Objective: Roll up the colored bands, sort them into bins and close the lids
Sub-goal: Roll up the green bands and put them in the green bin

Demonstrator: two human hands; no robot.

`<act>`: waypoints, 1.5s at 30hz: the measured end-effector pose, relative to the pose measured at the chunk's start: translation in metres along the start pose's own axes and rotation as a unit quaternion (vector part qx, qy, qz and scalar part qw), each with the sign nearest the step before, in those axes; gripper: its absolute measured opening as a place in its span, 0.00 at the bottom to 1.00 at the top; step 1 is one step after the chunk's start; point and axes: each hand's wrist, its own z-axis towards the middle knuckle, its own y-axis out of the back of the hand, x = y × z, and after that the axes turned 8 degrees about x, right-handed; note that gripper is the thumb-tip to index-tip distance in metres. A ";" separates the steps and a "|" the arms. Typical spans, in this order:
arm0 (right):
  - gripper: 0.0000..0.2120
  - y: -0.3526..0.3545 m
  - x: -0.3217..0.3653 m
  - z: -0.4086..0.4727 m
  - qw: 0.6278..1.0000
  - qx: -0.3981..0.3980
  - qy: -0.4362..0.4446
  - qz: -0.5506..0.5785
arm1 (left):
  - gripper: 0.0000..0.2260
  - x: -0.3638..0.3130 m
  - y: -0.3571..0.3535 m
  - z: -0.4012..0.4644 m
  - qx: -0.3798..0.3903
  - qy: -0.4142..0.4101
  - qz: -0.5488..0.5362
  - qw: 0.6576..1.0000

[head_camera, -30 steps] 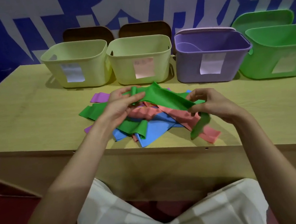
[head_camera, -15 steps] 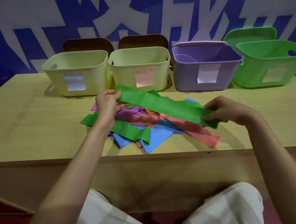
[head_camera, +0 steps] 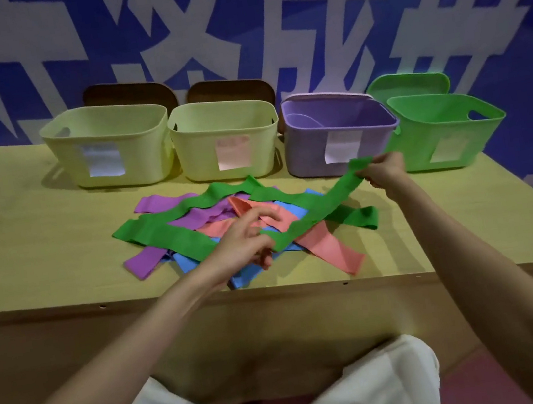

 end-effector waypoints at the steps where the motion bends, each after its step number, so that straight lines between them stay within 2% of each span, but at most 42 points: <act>1: 0.07 0.000 -0.003 0.004 1.000 -0.002 0.018 -0.020 | 0.12 0.002 -0.006 0.003 0.025 0.003 0.017 1.000; 5: 0.12 -0.003 -0.011 0.016 0.994 -0.016 0.094 -0.052 | 0.05 0.009 -0.028 0.015 0.086 0.011 0.086 0.993; 10: 0.12 -0.016 -0.032 0.040 0.994 -0.015 0.082 -0.072 | 0.08 0.015 -0.038 0.022 0.144 0.023 0.127 0.981; 13: 0.11 -0.025 -0.046 0.041 0.972 0.005 0.095 -0.215 | 0.11 0.022 -0.040 0.023 0.160 0.039 0.112 0.980; 15: 0.21 -0.030 -0.050 0.033 0.948 -0.022 0.114 -0.298 | 0.10 0.027 -0.041 0.024 0.153 0.048 0.091 0.983; 17: 0.26 -0.032 -0.045 0.012 0.950 -0.065 0.141 -0.272 | 0.11 0.031 -0.041 0.026 0.144 0.053 0.078 0.985; 18: 0.23 -0.034 -0.041 -0.005 0.954 -0.064 0.177 -0.232 | 0.11 0.032 -0.040 0.026 0.143 0.054 0.079 0.985; 21: 0.05 -0.038 -0.045 -0.080 0.960 0.010 0.269 -0.074 | 0.11 0.033 -0.037 0.028 0.150 0.047 0.090 0.983; 23: 0.08 -0.039 -0.061 -0.136 0.962 0.051 0.266 -0.022 | 0.11 0.033 -0.038 0.028 0.155 0.042 0.094 0.983; 27: 0.09 -0.048 -0.092 -0.192 0.961 0.082 0.263 -0.001 | 0.09 0.036 -0.040 0.030 0.154 0.040 0.082 0.984; 31: 0.07 -0.057 -0.093 -0.194 0.957 0.073 0.281 0.000 | 0.09 0.038 -0.039 0.030 0.152 0.027 0.088 0.984; 34: 0.09 -0.060 -0.091 -0.191 0.961 0.065 0.268 0.013 | 0.08 0.037 -0.040 0.028 0.141 0.019 0.095 0.985; 37: 0.07 -0.062 -0.091 -0.188 0.960 0.070 0.272 0.010 | 0.08 0.037 -0.041 0.027 0.126 0.007 0.135 0.983; 39: 0.06 -0.061 -0.093 -0.187 0.961 0.066 0.269 0.005 | 0.07 0.039 -0.039 0.024 0.077 -0.045 0.248 0.965; 41: 0.06 -0.059 -0.095 -0.187 0.963 0.066 0.260 0.011 | 0.09 0.043 -0.035 0.020 0.007 -0.123 0.391 0.912; 42: 0.06 -0.059 -0.096 -0.188 0.964 0.067 0.258 0.012 | 0.11 0.043 -0.033 0.017 -0.006 -0.148 0.426 0.893; 45: 0.06 -0.059 -0.097 -0.190 0.965 0.069 0.253 0.013 | 0.12 0.045 -0.033 0.016 0.020 -0.200 0.426 0.882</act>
